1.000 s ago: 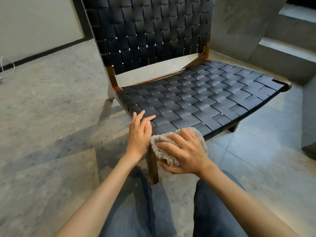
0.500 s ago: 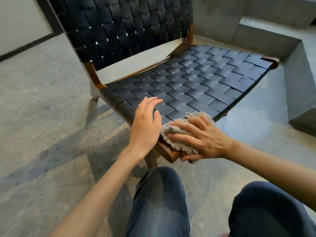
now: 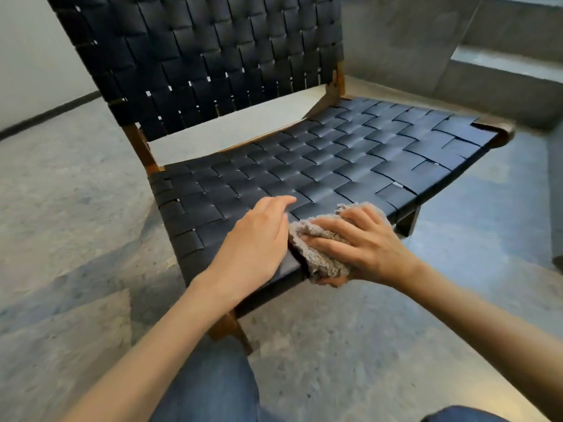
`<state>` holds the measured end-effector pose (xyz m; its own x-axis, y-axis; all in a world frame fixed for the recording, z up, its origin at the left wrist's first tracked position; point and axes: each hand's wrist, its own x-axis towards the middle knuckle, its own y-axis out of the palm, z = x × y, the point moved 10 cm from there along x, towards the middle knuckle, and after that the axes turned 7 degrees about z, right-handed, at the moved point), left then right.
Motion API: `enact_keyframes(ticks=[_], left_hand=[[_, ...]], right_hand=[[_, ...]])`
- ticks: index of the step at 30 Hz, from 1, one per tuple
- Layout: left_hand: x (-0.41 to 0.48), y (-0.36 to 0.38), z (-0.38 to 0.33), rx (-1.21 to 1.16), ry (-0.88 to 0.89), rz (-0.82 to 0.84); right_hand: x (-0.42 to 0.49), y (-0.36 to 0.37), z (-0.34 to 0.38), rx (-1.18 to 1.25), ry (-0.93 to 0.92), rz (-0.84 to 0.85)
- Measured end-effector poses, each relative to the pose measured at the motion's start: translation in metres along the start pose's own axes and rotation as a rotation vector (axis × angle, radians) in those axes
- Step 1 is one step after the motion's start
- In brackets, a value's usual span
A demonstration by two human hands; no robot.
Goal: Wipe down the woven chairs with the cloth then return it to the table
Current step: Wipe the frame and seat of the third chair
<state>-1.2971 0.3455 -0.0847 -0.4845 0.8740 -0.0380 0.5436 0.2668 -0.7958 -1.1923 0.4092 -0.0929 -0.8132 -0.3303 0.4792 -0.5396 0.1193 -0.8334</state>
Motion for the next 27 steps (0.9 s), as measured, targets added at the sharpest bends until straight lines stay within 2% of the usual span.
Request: enact_keyframes(ticks=[5, 8, 11, 17, 20, 23, 27], left_hand=[[0.031, 0.046, -0.026, 0.172, -0.123, 0.131], [0.055, 0.076, -0.048, 0.372, -0.155, 0.130], [0.082, 0.103, -0.072, 0.428, -0.166, 0.117], [0.130, 0.134, -0.102, 0.530, -0.139, 0.119], [0.141, 0.141, -0.106, 0.570, -0.128, 0.139], [0.141, 0.141, -0.104, 0.579, -0.127, 0.143], [0.141, 0.138, -0.104, 0.574, -0.127, 0.113]], right_hand=[[-0.046, 0.008, -0.074, -0.010, 0.045, 0.007], [-0.066, 0.010, -0.112, -0.009, 0.082, 0.014], [-0.083, 0.011, -0.148, -0.001, 0.143, 0.057], [-0.132, 0.000, -0.231, -0.023, 0.397, 0.122], [-0.150, -0.003, -0.263, -0.029, 0.466, 0.170], [-0.174, -0.010, -0.301, -0.017, 0.617, 0.202], [-0.204, -0.028, -0.327, -0.003, 0.804, 0.109]])
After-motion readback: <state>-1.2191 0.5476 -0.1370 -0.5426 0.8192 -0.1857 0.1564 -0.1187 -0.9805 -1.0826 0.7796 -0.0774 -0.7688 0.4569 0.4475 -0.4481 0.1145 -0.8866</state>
